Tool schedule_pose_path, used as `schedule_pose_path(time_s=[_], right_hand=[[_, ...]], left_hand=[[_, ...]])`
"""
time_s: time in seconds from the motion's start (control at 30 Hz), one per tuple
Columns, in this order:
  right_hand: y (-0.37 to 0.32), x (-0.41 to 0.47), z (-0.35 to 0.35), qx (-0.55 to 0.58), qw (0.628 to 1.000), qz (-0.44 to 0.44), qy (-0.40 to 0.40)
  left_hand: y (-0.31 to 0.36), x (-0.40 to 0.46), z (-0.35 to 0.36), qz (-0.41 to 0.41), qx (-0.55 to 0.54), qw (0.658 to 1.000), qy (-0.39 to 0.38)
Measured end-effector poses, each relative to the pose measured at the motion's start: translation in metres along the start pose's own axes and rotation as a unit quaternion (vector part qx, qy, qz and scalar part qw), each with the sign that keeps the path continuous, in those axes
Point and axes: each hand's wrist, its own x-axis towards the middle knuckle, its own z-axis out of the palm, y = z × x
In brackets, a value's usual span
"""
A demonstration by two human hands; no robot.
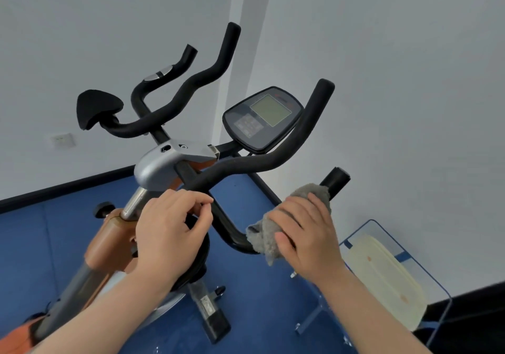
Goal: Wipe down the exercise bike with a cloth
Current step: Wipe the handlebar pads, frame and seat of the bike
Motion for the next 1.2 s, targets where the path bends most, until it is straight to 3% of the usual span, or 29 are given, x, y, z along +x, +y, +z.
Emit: schedule_pose_path(time_s=[0.07, 0.2, 0.3, 0.43, 0.57, 0.67, 1.07, 1.2], right_hand=[[0.018, 0.002, -0.012, 0.0, 1.0, 0.005, -0.015], [-0.044, 0.001, 0.001, -0.004, 0.98, 0.199, -0.013], [-0.079, 0.008, 0.008, -0.031, 0.984, 0.15, -0.088], [-0.063, 0.002, -0.012, -0.064, 0.978, 0.082, -0.179], [-0.082, 0.021, -0.012, -0.125, 0.953, 0.108, -0.253], [-0.093, 0.053, 0.006, -0.108, 0.936, 0.123, -0.313], [-0.095, 0.061, 0.02, -0.061, 0.945, 0.118, -0.299], [-0.096, 0.051, 0.012, -0.07, 0.953, 0.086, -0.282]], left_hand=[[-0.002, -0.001, 0.0, 0.002, 0.0, 1.0, 0.002], [-0.002, -0.002, 0.0, -0.01, -0.003, 1.0, 0.01], [0.001, -0.001, -0.001, -0.009, -0.005, 1.0, 0.01], [0.0, -0.003, -0.003, -0.011, -0.013, 1.0, 0.006], [0.001, -0.001, -0.003, -0.008, -0.009, 1.0, 0.015], [0.002, -0.001, -0.003, -0.005, -0.004, 1.0, 0.013], [0.003, -0.002, -0.002, -0.012, -0.002, 1.0, 0.02], [-0.001, -0.002, -0.003, -0.076, 0.039, 0.995, 0.045]])
